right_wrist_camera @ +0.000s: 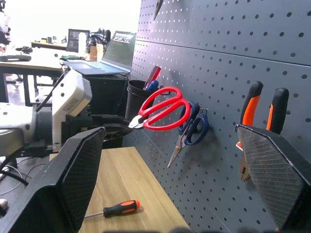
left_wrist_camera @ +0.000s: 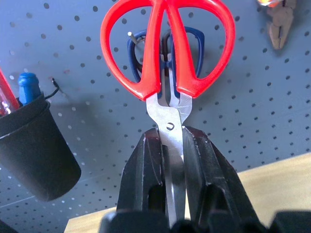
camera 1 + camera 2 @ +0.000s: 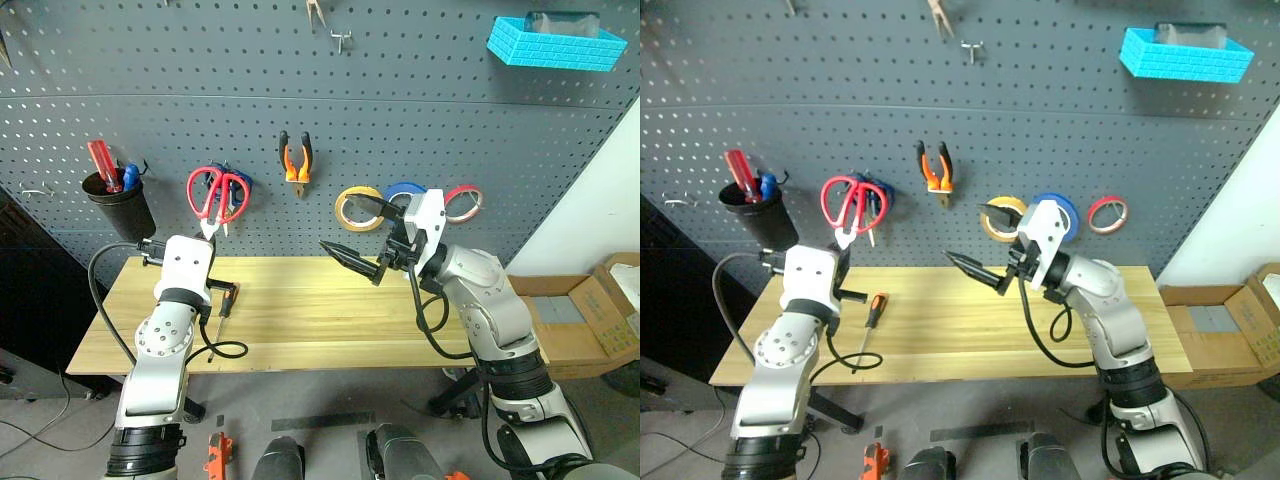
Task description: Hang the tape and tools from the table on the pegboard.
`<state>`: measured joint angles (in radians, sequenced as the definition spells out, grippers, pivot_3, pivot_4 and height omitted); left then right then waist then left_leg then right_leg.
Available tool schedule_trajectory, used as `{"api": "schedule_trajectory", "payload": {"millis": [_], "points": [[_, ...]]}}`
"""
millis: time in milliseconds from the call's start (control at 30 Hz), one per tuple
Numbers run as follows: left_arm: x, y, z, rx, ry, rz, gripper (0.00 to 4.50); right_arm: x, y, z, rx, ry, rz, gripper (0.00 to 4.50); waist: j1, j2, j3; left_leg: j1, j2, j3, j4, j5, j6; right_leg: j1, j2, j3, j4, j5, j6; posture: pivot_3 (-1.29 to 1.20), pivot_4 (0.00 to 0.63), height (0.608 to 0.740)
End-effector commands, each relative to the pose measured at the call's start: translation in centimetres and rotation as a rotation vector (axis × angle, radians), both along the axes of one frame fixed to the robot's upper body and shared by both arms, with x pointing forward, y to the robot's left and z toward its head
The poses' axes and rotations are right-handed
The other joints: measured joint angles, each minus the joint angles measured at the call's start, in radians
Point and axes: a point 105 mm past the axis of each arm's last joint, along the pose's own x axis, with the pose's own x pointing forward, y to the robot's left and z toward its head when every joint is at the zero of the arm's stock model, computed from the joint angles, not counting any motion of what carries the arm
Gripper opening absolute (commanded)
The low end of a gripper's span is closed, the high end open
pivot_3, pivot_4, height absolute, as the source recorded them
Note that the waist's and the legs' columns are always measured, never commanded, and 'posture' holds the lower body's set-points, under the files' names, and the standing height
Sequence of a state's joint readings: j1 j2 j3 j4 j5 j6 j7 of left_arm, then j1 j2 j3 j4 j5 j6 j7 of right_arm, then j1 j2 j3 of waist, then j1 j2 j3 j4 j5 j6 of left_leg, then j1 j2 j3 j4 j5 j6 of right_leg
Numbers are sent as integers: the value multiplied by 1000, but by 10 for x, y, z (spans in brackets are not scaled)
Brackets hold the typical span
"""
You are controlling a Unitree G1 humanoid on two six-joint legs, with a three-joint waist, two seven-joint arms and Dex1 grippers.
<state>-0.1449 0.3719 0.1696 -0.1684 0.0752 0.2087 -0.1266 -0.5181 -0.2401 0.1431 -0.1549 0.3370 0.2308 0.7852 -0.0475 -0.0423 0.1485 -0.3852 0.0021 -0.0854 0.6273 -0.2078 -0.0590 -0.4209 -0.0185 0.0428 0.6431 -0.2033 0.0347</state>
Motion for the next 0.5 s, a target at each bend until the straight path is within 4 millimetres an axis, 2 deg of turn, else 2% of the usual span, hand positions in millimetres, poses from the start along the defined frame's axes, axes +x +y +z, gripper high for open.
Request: {"api": "schedule_trajectory", "payload": {"millis": [33,167,367,500], "points": [[4,0,13,-21,-45,-18,223,-4,-2,10,17,-34,2,4500,0,0,-1,0,0,1,0,0,0,0,0,0,0,0,0,2,53,740],[8,1,4,-55,1,-20,223,-3,-3,9,14,-26,-13,4500,-2,0,-2,1,0,3,0,0,0,1,-1,2,0,0,0,-4,58,740],[10,1,1,-85,13,-18,223,-1,-6,8,11,-14,-29,4500,-4,0,-2,1,0,3,0,-2,1,1,-1,2,0,1,3,-13,62,740],[11,-2,2,-94,12,-30,1582,-2,-6,7,2,-12,-27,4500,-4,0,-3,1,0,3,0,-3,1,1,-1,2,-1,2,5,-14,63,740]]}}
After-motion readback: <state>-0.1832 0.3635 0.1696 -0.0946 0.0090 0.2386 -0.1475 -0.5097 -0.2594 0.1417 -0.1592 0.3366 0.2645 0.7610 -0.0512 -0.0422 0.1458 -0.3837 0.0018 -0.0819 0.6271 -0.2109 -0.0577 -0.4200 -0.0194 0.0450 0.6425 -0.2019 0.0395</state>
